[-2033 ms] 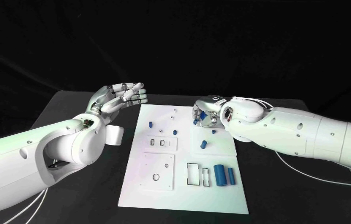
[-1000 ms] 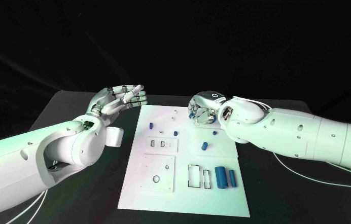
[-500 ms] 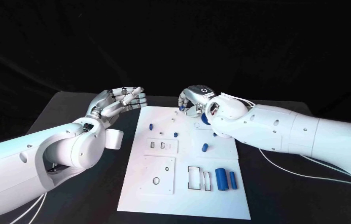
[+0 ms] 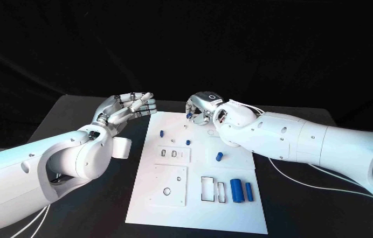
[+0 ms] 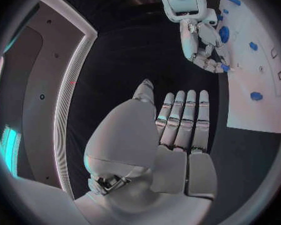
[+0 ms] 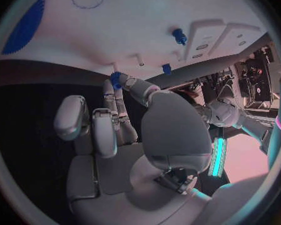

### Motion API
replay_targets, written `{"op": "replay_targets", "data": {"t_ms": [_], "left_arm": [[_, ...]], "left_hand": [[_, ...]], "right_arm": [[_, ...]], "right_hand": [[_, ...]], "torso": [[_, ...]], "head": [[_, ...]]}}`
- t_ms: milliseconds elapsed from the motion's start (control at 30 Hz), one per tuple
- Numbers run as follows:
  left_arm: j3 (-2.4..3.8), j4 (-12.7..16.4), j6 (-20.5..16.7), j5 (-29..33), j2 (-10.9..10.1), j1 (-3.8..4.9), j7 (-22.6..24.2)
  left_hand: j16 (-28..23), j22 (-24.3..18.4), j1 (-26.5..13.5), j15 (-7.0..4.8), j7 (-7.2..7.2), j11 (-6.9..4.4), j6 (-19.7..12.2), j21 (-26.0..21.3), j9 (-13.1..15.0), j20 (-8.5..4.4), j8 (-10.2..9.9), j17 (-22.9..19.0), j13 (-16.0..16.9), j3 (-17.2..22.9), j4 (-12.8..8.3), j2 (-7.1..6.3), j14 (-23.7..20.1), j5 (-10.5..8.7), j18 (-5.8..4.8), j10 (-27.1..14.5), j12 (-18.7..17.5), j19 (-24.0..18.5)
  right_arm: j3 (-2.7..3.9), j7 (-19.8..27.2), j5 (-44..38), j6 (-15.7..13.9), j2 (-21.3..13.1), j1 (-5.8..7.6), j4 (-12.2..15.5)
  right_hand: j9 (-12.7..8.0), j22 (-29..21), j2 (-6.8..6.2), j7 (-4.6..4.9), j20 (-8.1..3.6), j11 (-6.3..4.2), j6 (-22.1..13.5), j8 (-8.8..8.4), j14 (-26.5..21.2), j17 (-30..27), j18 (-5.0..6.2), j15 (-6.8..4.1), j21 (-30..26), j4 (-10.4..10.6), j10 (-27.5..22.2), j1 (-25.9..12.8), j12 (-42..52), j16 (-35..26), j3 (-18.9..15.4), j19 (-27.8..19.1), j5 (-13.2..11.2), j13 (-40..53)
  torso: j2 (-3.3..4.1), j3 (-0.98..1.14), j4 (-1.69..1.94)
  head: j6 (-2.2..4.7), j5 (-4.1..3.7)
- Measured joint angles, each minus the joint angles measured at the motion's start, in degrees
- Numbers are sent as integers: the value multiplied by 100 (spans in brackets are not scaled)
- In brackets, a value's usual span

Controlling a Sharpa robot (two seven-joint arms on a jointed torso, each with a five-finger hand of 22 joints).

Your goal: Assemble the parts on the task board

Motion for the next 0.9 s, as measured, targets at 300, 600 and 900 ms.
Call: {"op": "replay_targets", "data": {"t_ms": [300,600,900], "left_arm": [[0,14,1,0,-20,1,-5],[1,20,2,0,-28,3,-12],[1,22,4,0,-29,5,-19]], "left_hand": [[0,-5,0,0,0,0,0,-22,0,0,0,0,0,-16,16,0,0,0,0,0,0,0],[0,-4,0,0,0,0,0,-22,1,0,0,-5,0,-16,16,0,0,0,0,0,-21,0],[0,-4,0,0,0,0,0,-22,1,0,0,-4,0,-16,16,0,0,0,0,0,-21,0]], "right_arm": [[1,15,46,43,40,-27,-81],[3,34,61,126,53,-31,-95],[-4,27,65,173,97,-36,-192]], "right_hand": [[6,-1,-1,2,0,9,-16,-6,0,-1,0,0,0,15,-9,-1,-9,0,15,0,-22,-5],[14,-1,-1,1,0,20,-37,9,0,-5,0,0,0,15,-21,-1,-12,0,14,0,-4,-1],[-13,-271,-370,201,128,230,-526,-250,-11,-255,0,117,-196,88,-669,-147,2,-41,85,-210,-142,-125]], "torso": [[9,3,2],[19,1,-5],[26,-4,-2]], "head": [[-21,21],[-30,40],[-14,36]]}}
